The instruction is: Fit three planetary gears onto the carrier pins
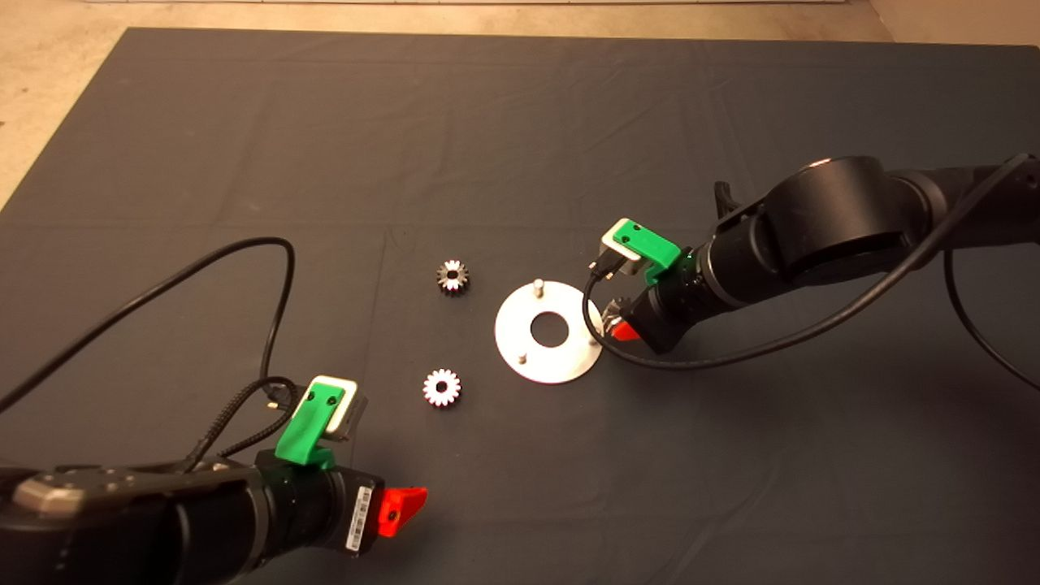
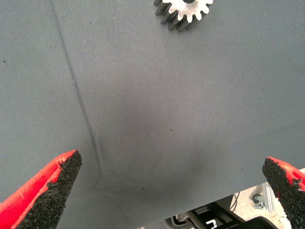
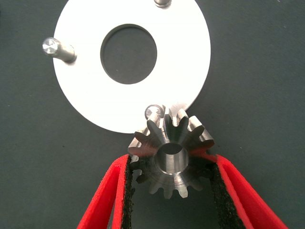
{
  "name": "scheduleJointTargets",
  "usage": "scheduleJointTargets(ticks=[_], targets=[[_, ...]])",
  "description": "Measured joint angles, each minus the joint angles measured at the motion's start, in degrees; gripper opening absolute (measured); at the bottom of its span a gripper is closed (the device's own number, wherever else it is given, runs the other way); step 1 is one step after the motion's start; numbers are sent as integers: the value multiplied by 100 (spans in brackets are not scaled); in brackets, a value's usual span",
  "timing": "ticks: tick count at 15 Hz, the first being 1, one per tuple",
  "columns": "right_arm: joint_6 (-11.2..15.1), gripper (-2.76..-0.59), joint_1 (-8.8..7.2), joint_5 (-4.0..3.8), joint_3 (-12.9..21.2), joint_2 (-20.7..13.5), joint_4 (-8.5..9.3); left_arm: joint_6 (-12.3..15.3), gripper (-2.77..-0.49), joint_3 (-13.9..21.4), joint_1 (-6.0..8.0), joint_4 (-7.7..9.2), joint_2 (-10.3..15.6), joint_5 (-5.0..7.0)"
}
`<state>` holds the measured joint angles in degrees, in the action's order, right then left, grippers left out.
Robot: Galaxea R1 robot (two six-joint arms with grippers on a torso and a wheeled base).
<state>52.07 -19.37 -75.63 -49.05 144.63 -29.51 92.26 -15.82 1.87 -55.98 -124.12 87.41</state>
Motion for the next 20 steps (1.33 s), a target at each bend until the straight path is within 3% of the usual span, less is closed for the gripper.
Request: scheduleJointTargets(ticks=[3,9,13,17,20], targets=[[-44,-240,2,48,-2,64,2,7,-51,0,0,0,0,4],[-171,-240,20,46,-4,64,5,7,-51,0,0,0,0,2],[-210,-241,190,38,-52,61,11,8,-51,0,0,0,0,2],[-279,-241,206,48,-52,61,17,8,-51,0,0,-2,0,2],[-297,-241,206,133,-141,75,17,9,-51,0,0,0,1,2]])
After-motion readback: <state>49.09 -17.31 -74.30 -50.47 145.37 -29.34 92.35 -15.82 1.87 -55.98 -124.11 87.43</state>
